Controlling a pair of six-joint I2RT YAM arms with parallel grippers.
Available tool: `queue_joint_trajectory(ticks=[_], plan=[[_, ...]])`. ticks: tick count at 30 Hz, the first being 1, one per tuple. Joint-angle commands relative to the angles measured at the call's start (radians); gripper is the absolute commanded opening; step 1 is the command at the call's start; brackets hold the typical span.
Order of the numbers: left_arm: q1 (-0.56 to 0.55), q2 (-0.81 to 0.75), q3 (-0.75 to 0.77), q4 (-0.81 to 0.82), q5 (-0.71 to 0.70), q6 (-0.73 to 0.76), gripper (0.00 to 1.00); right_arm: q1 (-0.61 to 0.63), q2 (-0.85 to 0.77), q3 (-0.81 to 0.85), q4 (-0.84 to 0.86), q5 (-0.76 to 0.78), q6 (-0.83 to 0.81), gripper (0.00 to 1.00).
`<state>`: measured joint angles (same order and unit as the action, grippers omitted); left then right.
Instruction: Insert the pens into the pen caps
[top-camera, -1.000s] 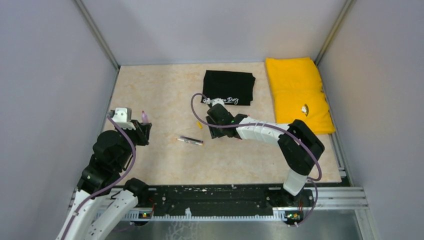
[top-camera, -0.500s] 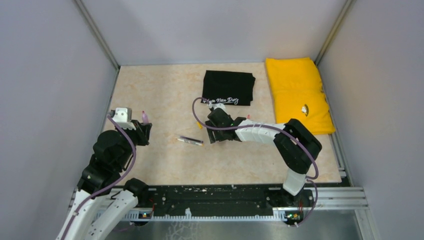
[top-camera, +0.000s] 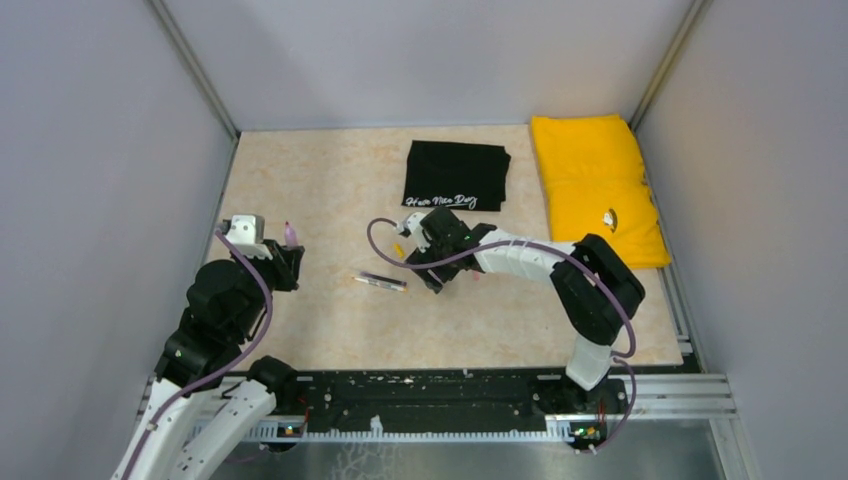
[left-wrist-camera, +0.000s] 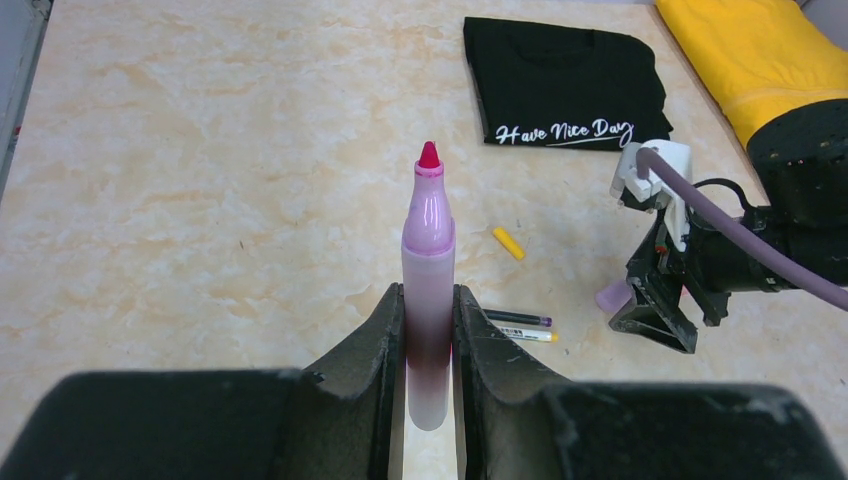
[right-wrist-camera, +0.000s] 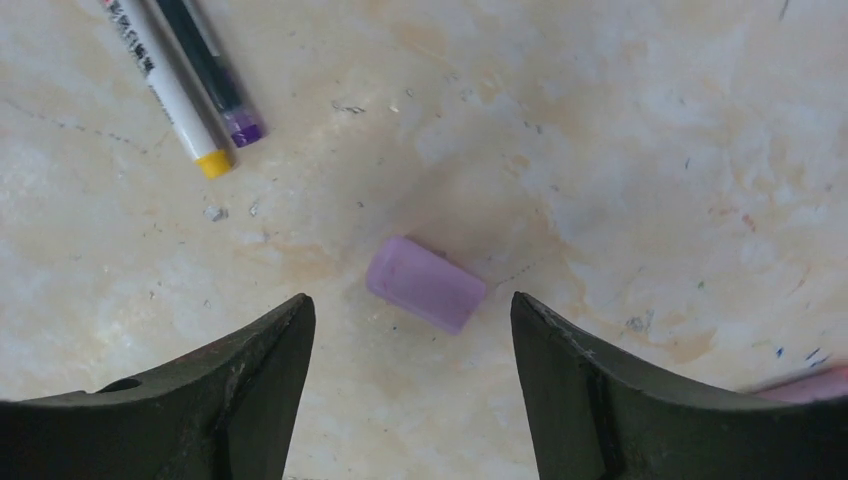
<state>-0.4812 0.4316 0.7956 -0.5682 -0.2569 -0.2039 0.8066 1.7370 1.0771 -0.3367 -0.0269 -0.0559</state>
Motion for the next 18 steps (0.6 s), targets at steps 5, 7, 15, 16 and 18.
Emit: queue_joint_trajectory(ticks=[5, 7, 15, 16, 18], plan=[[-0.002, 0.002, -0.004, 0.012, 0.012, 0.02, 0.0, 0.002, 0.121, 0.181, -0.102, -0.073, -0.315, 0.63], [-0.001, -0.002, -0.003, 0.009, 0.008, 0.02, 0.0, 0.003, 0.156, 0.211, -0.131, -0.068, -0.336, 0.61], [-0.002, -0.007, -0.005, 0.007, 0.001, 0.018, 0.0, 0.001, 0.202, 0.237, -0.175, -0.074, -0.346, 0.6], [-0.002, -0.007, -0.004, 0.008, 0.001, 0.018, 0.0, 0.002, 0.201, 0.236, -0.18, -0.078, -0.339, 0.6], [-0.002, -0.004, -0.005, 0.009, 0.002, 0.018, 0.0, 0.0, 0.2, 0.233, -0.197, -0.094, -0.32, 0.6]])
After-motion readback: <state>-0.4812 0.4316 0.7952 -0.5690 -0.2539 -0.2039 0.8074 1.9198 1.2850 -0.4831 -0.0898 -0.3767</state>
